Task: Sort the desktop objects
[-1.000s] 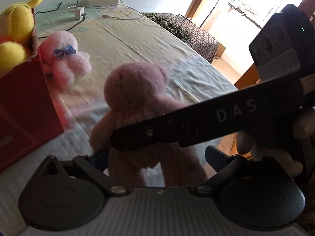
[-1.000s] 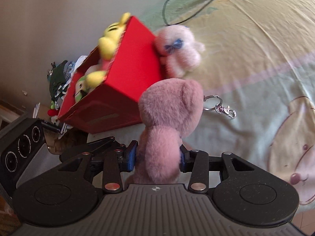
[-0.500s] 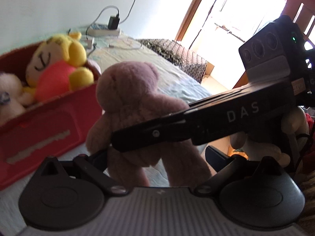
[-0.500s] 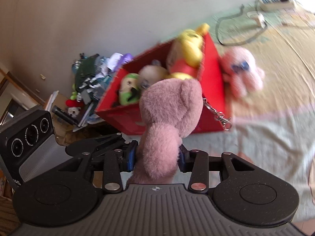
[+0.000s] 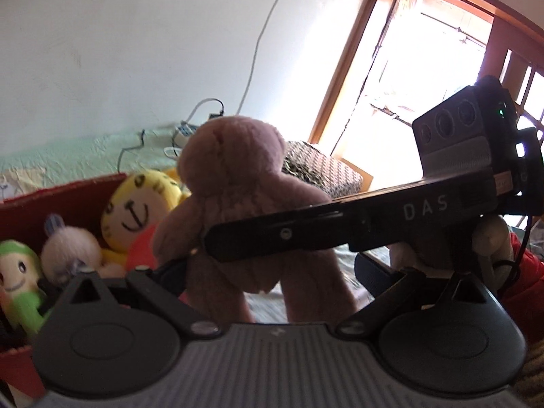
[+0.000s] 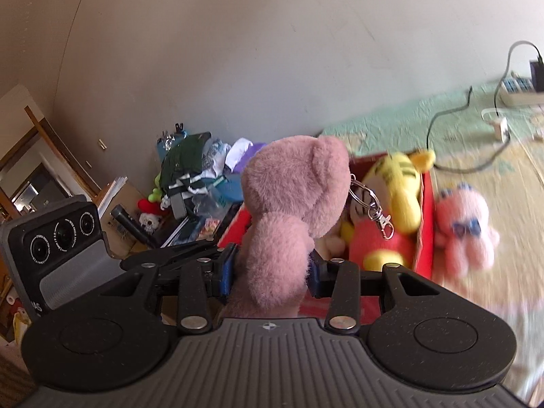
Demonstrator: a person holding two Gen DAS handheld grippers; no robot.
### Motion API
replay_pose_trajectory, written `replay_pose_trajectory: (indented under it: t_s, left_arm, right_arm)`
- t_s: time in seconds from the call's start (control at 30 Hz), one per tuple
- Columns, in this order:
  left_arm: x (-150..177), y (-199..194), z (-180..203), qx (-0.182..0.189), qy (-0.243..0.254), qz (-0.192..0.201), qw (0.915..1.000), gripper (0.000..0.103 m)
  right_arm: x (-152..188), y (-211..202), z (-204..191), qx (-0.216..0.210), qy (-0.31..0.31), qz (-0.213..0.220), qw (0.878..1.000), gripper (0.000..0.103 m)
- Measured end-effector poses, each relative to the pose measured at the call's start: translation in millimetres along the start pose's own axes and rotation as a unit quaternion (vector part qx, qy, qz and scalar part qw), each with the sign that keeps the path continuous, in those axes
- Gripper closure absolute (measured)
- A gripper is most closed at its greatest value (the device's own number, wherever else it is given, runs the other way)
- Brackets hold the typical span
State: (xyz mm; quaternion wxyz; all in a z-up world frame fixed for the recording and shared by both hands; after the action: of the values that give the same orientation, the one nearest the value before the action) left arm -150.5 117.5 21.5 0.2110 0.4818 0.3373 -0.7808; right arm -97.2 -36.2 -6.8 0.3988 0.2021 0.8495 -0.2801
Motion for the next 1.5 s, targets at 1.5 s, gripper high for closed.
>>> replay_pose_trajectory:
  t_s: [1.5]
  left_arm:
    - [22.1, 84.5, -127.6, -0.097, -0.108, -0.097, 0.9846, 0.003]
  right_arm:
    - [-30.0, 98.5, 64.5, 0.096, -0.026, -0.004, 0.995, 0.048]
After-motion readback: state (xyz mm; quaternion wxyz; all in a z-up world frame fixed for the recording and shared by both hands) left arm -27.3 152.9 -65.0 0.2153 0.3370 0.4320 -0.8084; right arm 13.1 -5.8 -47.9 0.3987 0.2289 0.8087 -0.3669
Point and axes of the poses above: each gripper's, at about its wrist camera, not at the fingertips, and y roughly the way its jaws point, z to its right, x to its underside, the point moved 4 cm from there along y, roughly the way its jaws point, and after that the axes turned 10 degrees about z, right-handed, at the moved point
